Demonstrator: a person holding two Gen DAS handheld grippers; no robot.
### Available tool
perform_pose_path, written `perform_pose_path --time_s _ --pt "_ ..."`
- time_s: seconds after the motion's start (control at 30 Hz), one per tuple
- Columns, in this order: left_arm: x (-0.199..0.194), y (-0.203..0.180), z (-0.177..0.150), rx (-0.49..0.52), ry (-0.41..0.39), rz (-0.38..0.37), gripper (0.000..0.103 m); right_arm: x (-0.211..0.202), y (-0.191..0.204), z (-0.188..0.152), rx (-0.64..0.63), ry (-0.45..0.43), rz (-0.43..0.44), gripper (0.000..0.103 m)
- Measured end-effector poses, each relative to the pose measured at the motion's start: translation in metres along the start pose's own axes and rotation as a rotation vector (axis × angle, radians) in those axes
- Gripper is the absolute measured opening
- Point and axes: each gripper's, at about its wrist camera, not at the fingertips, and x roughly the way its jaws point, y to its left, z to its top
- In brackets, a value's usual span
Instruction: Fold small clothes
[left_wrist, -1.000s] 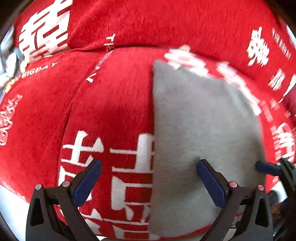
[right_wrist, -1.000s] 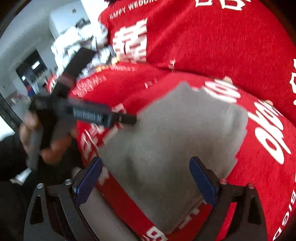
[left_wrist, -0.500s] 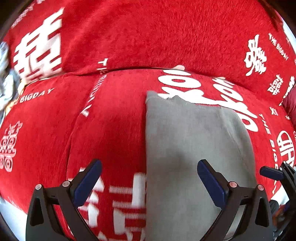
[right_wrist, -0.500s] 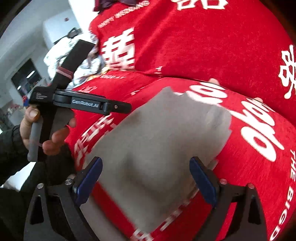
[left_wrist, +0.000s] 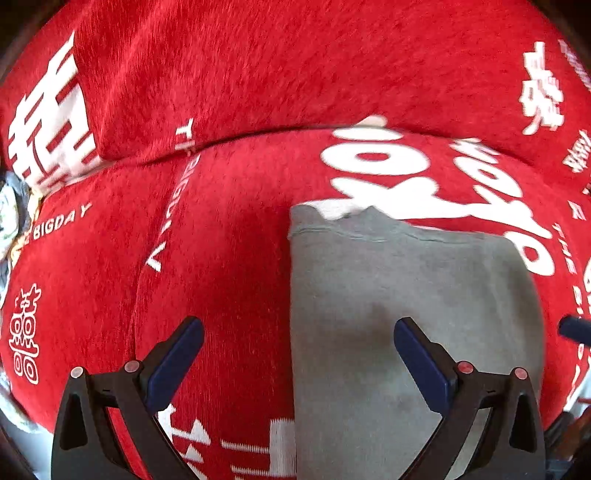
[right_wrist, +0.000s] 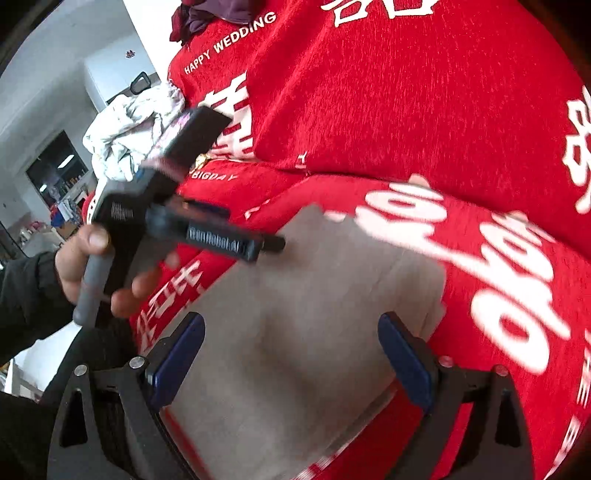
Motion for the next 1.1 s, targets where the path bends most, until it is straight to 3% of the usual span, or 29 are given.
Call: perform_pose_path --time_s 0.13,0.27,0.47,0.53,0.63,0.73,0.9,1.03,1.1 --pt "0.016 -0.002 -0.006 -0.010 0.028 0.000 0.103 0.028 -0.031 0.022 0.030 0.058 0.070 0.096" --pt "0.017 0.001 -0.009 -0.016 0.026 -0.019 0.103 0.058 -0.064 0.012 0.089 0.161 0.009 0.096" --pt "0.009 -0.011 -0.003 0.034 -0.008 0.003 0.103 0.036 -0.061 0.013 0.108 0.048 0.105 0.096" --pt "0.021 -0.016 -0.006 0.057 0.020 0.036 0.103 0.045 -0.058 0.015 0.089 0.075 0.099 0.097" --pt "0.020 -0.011 -0.007 0.025 0.019 0.013 0.103 0.070 -0.065 0.005 0.071 0.181 0.024 0.097" --pt "0.012 -0.011 -0.008 0.038 0.006 0.019 0.103 0.058 -0.066 0.003 0.097 0.144 0.021 0.097" --pt "-0.007 -0.020 -0.018 0.080 -0.045 0.027 0.103 0.023 -0.031 0.002 0.058 0.069 0.042 0.097" --pt "-0.013 -0.024 -0.037 0.081 -0.037 0.017 0.103 0.025 0.007 -0.018 0.004 0.123 0.048 0.097" --pt "-0.020 -0.024 -0.051 0.083 -0.045 0.006 0.103 0.026 0.024 -0.032 -0.039 0.155 0.007 0.097"
